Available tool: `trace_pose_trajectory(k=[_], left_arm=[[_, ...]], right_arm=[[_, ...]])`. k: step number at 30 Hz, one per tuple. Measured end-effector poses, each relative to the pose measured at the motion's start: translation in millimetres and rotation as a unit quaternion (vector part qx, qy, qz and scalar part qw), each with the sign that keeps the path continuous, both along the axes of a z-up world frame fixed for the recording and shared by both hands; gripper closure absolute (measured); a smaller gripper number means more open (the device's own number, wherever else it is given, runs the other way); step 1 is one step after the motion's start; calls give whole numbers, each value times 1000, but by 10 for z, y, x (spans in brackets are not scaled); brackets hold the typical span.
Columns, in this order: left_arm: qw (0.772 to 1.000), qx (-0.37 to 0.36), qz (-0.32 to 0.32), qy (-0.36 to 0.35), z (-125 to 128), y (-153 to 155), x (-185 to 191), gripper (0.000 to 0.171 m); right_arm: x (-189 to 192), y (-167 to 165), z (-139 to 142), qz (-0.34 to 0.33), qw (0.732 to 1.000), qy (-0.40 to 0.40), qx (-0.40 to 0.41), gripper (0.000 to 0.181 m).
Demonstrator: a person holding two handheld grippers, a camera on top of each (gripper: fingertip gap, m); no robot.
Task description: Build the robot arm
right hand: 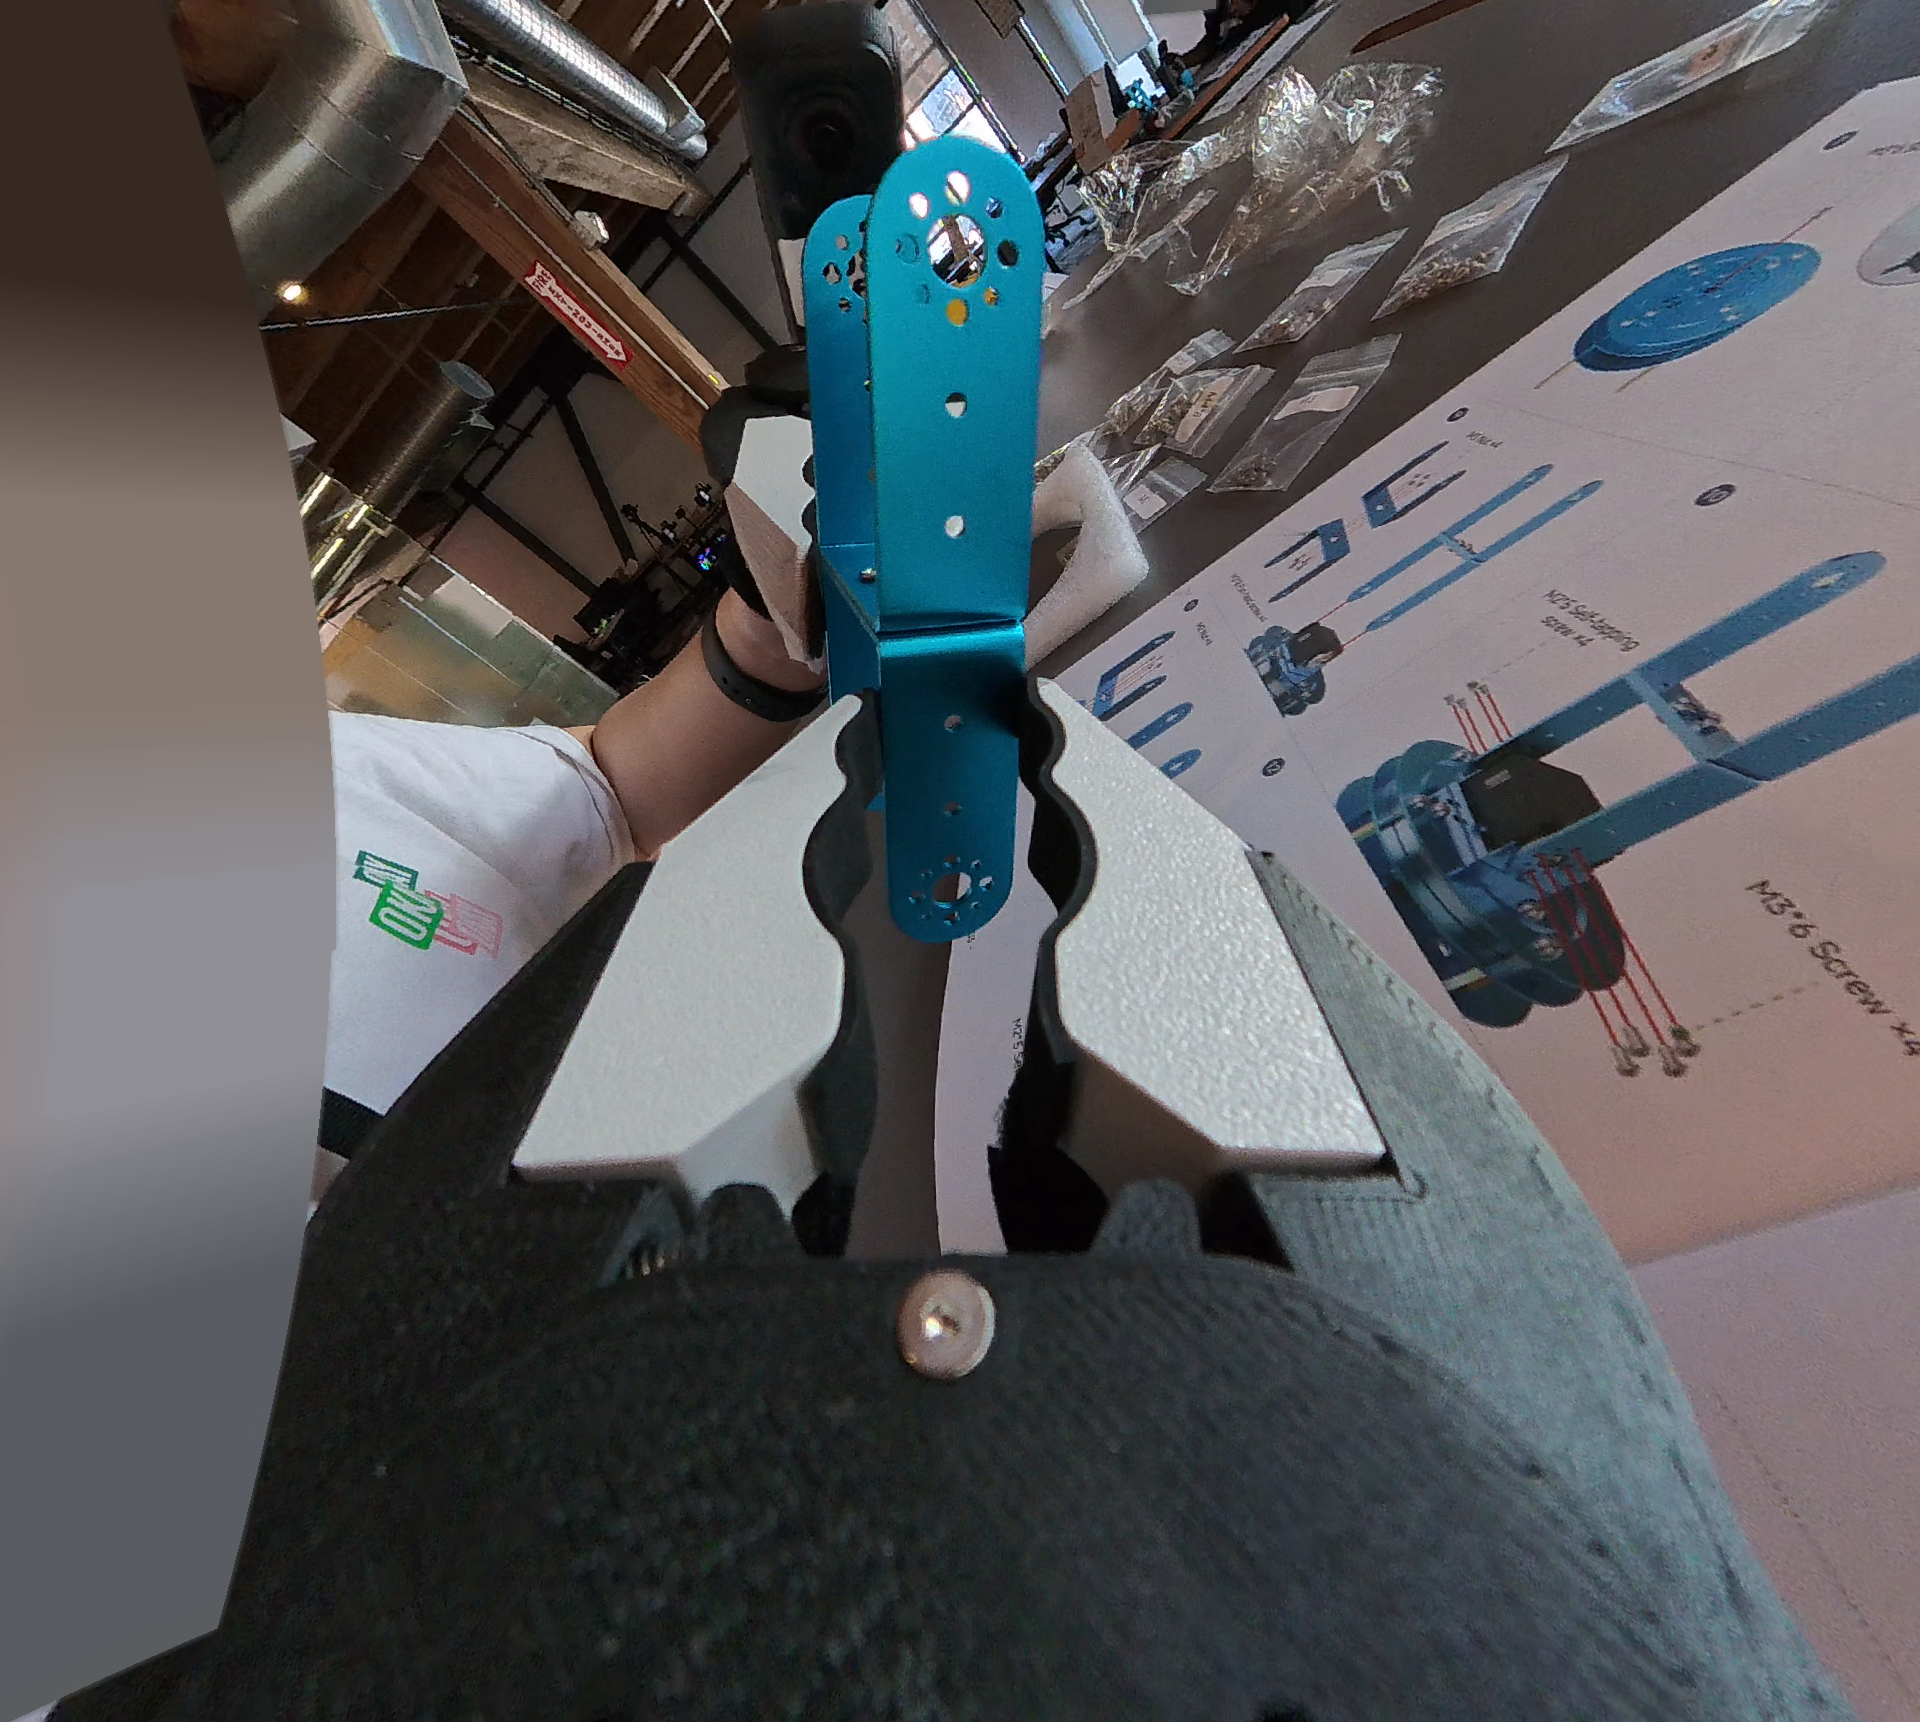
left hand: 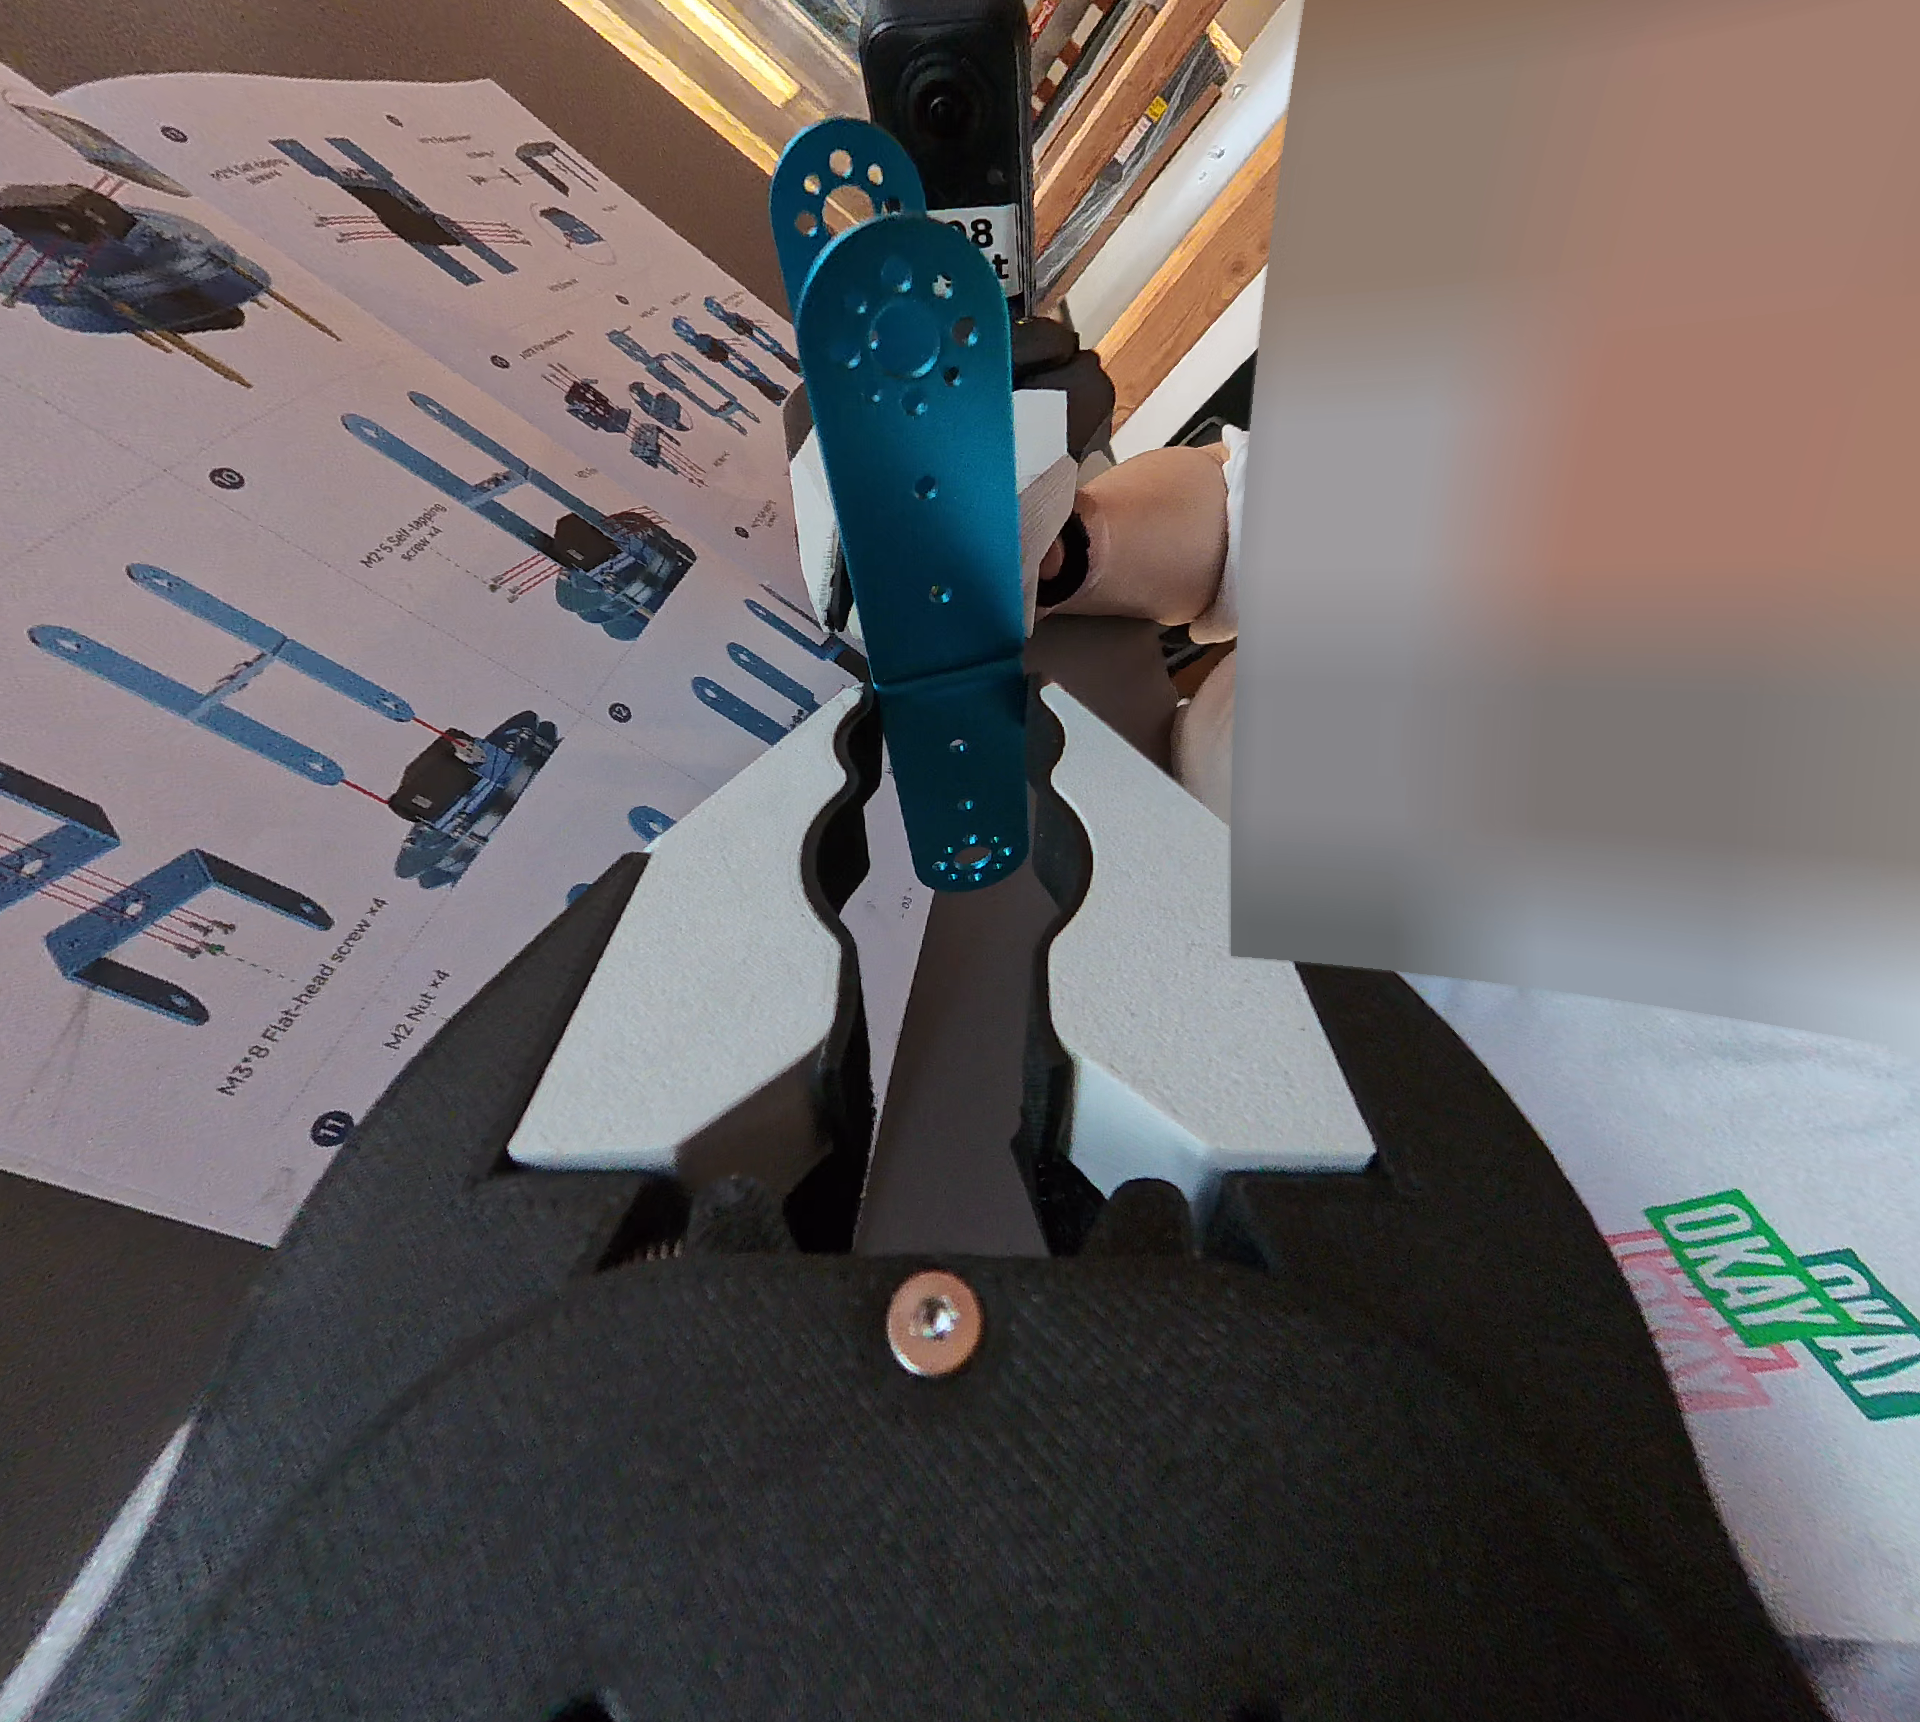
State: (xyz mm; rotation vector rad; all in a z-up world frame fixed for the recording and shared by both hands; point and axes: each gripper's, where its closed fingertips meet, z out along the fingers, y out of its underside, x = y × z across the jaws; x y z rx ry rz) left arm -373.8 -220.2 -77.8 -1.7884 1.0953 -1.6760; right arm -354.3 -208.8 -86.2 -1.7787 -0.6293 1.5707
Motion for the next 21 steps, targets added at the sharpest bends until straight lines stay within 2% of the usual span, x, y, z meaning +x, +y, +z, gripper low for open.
trace_pose_trajectory(k=[21], left_arm=[[999,36,2,5,25,-10,-12,146]], right_arm=[[-13,-23,5,1,1000,-1,14,156]])
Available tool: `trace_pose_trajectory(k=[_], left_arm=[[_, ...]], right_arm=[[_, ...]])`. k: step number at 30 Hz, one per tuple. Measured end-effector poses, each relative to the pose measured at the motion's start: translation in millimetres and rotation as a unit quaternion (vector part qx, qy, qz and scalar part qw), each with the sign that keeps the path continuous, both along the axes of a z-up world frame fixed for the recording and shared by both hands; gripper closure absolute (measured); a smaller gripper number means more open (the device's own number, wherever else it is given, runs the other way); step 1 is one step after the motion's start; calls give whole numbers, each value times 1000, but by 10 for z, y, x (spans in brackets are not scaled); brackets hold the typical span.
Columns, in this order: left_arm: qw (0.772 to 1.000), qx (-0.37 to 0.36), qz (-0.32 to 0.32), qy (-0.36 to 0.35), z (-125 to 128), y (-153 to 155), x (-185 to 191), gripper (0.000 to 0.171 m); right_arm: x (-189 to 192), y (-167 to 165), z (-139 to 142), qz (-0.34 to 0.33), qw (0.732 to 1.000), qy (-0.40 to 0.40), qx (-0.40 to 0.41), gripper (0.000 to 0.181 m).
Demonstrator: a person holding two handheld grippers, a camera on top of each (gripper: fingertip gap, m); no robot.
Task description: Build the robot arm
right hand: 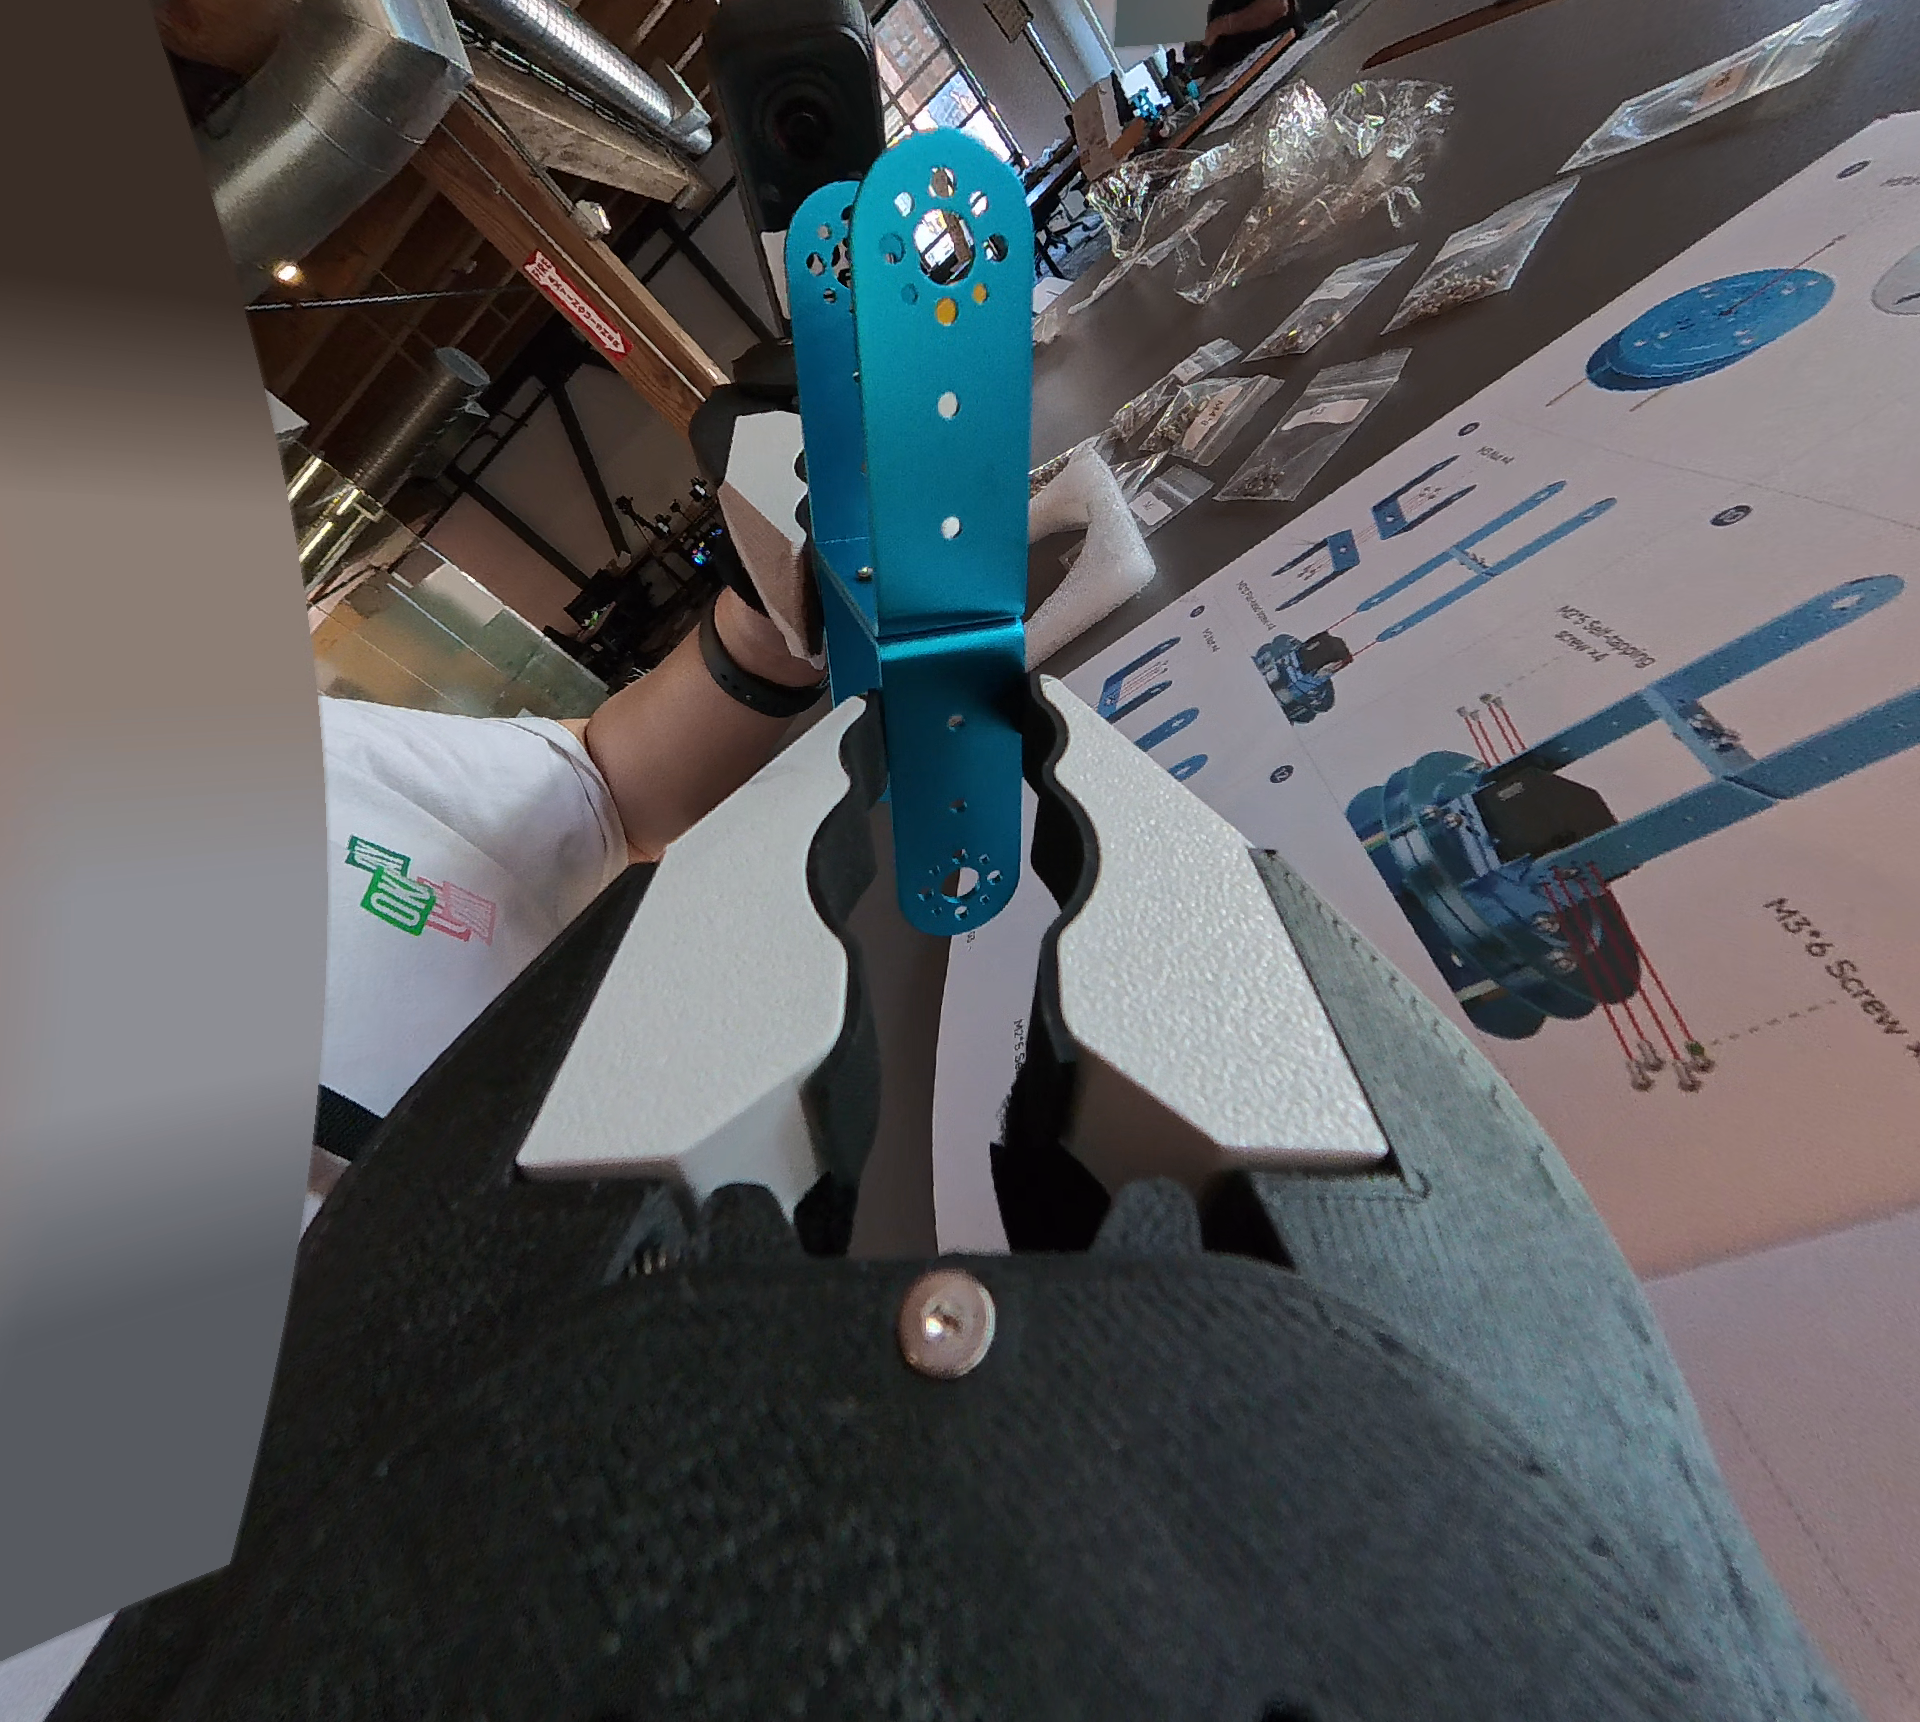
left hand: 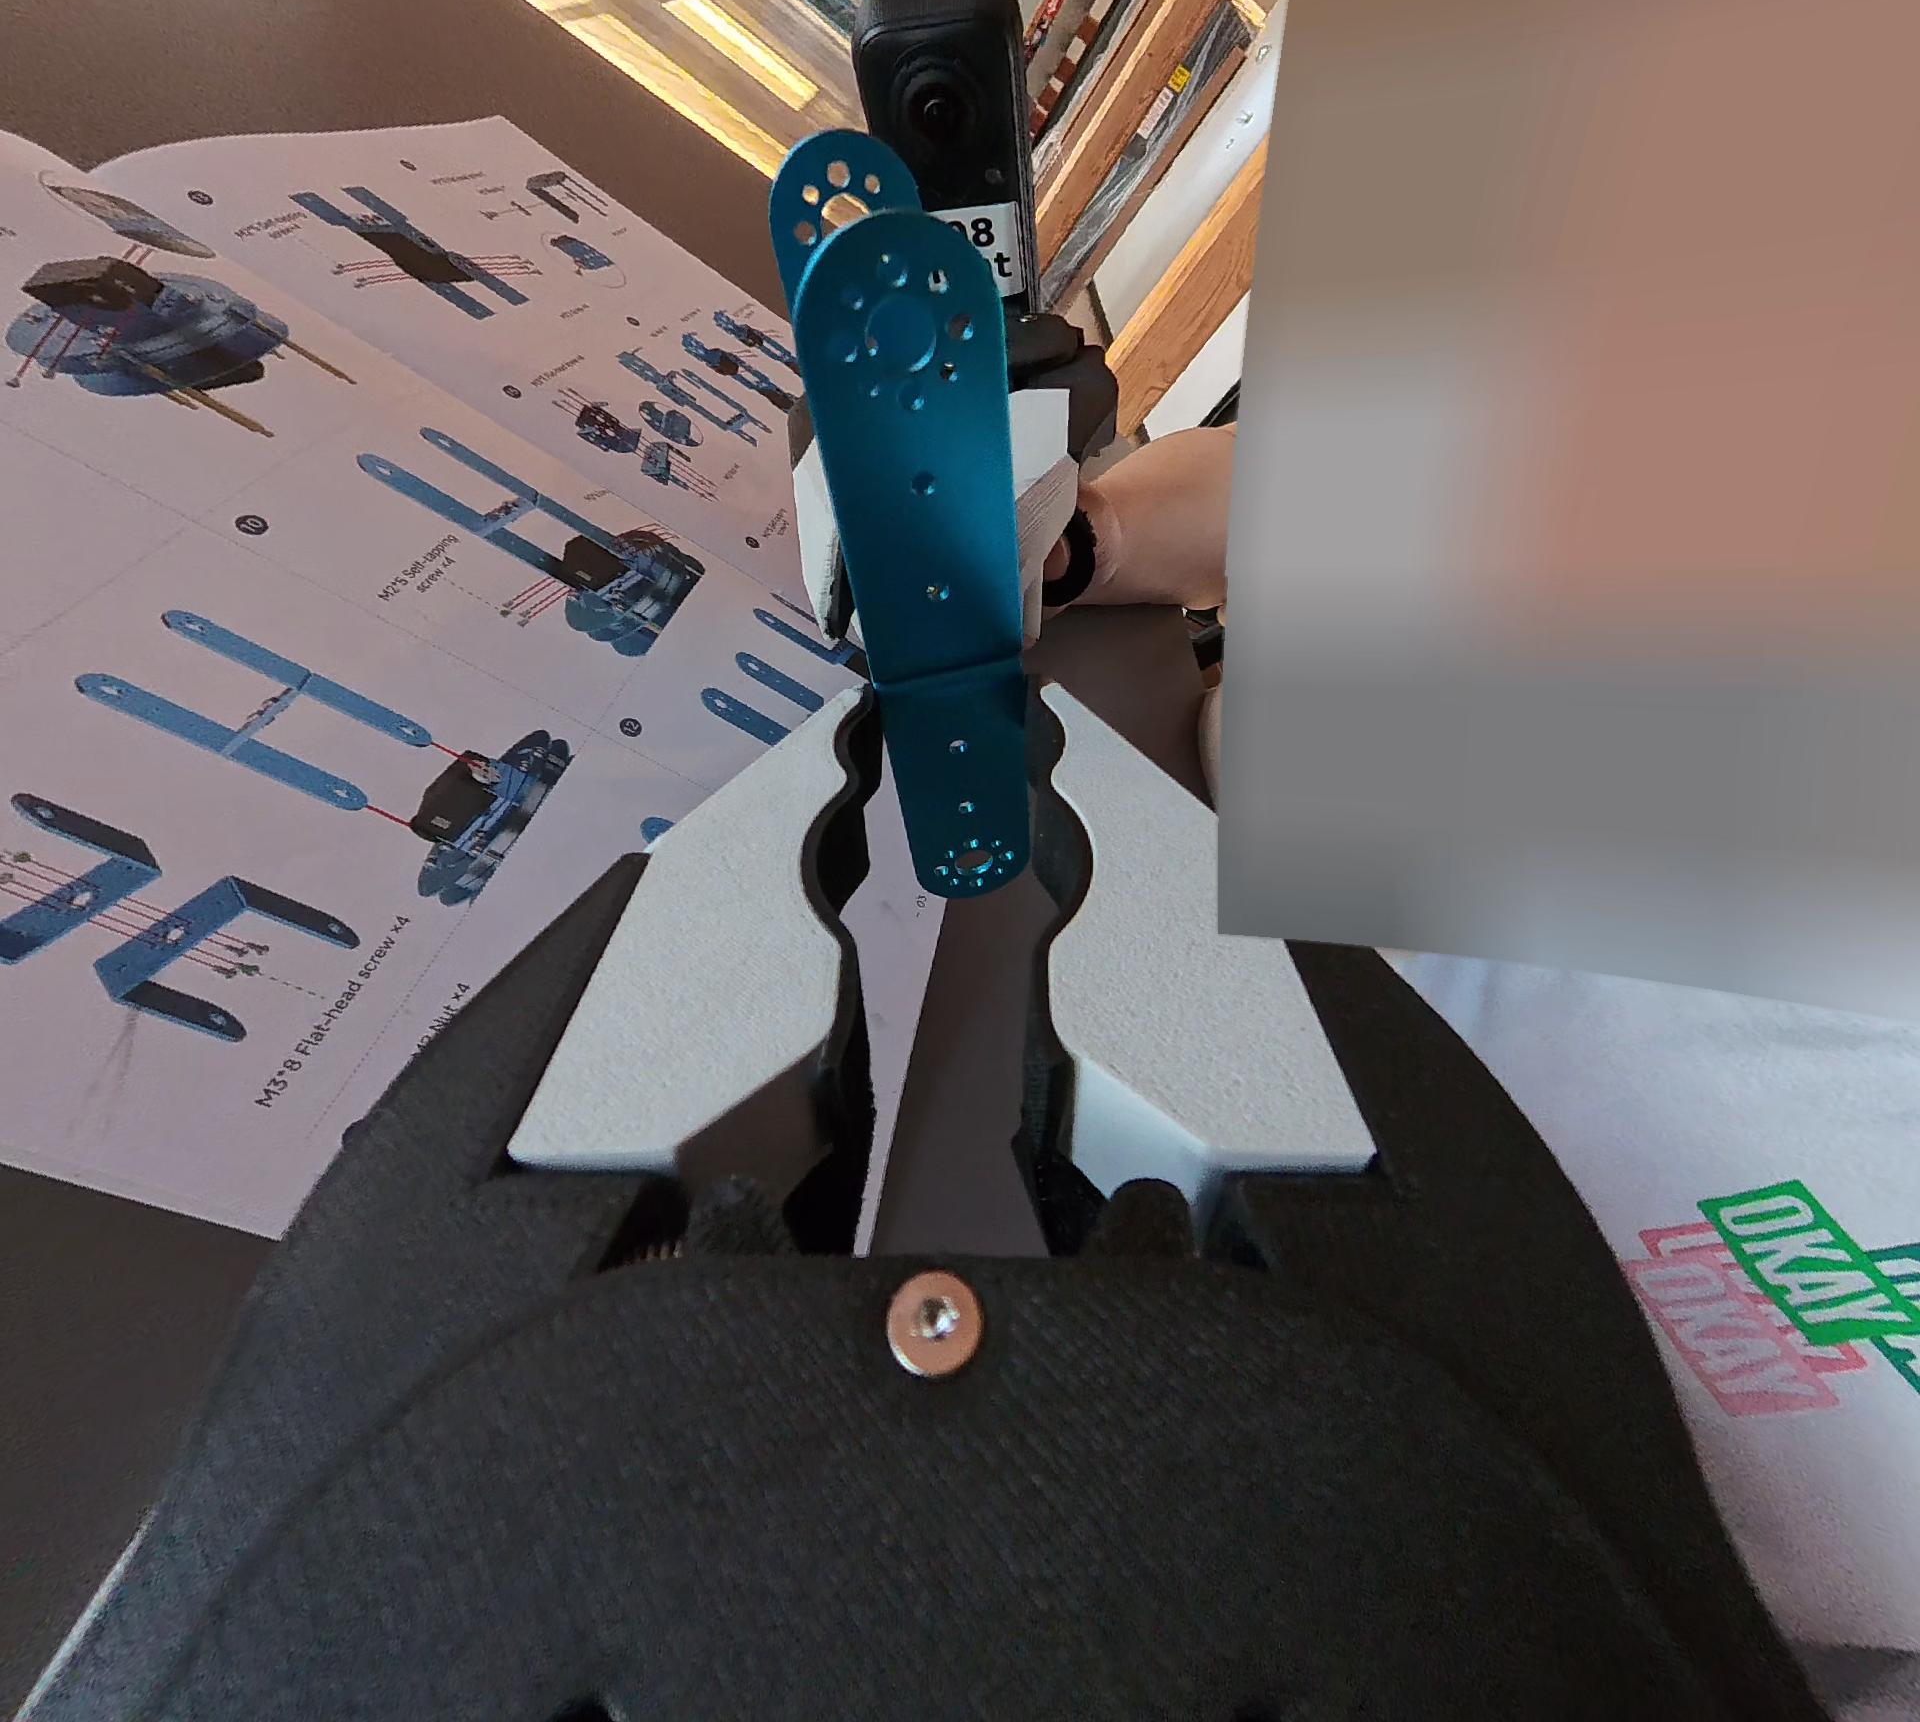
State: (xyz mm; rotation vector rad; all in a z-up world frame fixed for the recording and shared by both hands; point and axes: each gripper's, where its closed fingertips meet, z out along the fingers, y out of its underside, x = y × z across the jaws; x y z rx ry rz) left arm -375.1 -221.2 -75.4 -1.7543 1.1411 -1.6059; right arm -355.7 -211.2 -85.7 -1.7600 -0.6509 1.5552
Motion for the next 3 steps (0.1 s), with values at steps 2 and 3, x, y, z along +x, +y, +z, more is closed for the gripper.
trace_pose_trajectory(k=[2,3], left_arm=[[1000,3,0,0,2,-2,0,146],[1000,4,1,0,4,-2,0,146]], right_arm=[[0,-2,0,0,1000,0,1,156],[-1,-3,1,1,1000,0,1,156]])
